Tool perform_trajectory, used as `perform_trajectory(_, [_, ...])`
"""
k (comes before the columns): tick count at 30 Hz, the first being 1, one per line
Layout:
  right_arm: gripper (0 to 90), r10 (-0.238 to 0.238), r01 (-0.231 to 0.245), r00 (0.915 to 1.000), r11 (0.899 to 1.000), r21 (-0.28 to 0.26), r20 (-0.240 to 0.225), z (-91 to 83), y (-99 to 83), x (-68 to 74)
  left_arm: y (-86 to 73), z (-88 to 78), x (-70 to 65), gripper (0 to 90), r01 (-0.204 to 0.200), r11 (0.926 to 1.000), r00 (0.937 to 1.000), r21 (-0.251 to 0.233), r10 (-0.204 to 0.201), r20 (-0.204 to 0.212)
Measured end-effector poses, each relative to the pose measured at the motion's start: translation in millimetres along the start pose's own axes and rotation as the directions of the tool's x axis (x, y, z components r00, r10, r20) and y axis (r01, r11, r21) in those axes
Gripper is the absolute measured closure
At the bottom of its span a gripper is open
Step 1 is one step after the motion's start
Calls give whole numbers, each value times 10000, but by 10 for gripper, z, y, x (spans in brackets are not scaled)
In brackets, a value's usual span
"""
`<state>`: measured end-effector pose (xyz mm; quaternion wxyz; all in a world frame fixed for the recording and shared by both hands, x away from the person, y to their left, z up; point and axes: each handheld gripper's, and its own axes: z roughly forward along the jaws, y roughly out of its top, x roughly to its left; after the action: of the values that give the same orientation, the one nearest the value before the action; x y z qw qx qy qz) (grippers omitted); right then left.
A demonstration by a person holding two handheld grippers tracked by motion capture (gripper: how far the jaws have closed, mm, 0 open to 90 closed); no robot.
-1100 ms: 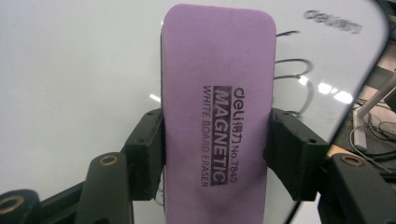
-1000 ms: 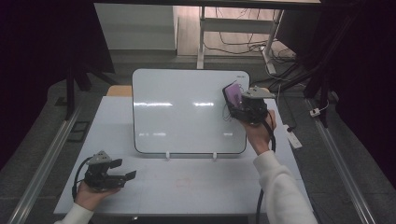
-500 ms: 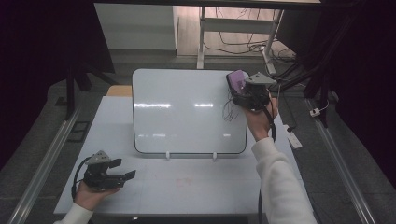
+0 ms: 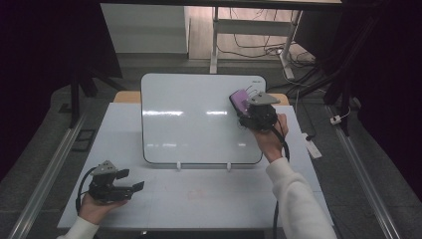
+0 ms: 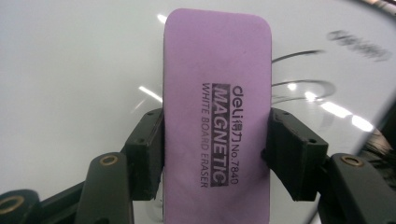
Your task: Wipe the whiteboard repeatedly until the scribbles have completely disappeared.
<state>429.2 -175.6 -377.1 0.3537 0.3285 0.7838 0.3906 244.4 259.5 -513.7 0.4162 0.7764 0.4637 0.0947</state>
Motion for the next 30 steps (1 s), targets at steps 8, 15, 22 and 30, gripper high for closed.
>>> perform_trajectory(8, [407, 586, -554, 9954, 9975, -434, 763, 22, 180, -255, -7, 5, 21, 183, 71, 10000, 10000, 26, -71, 14])
perform_trajectory(15, [407, 604, -542, 9935, 9964, -654, 967, 72, 262, -275, -7, -3, 29, 183, 97, 10000, 10000, -9, -97, 14])
perform_trajectory(22, [407, -36, 33, 10000, 9980, -638, -54, 114, 203, 15, -5, -3, 29, 183, 110, 9999, 9999, -9, -110, 9])
perform_trajectory(30, [407, 599, -574, 9978, 9946, -860, 267, 75, 191, -174, -7, -2, 31, 183, 115, 9999, 9999, -9, -115, 36])
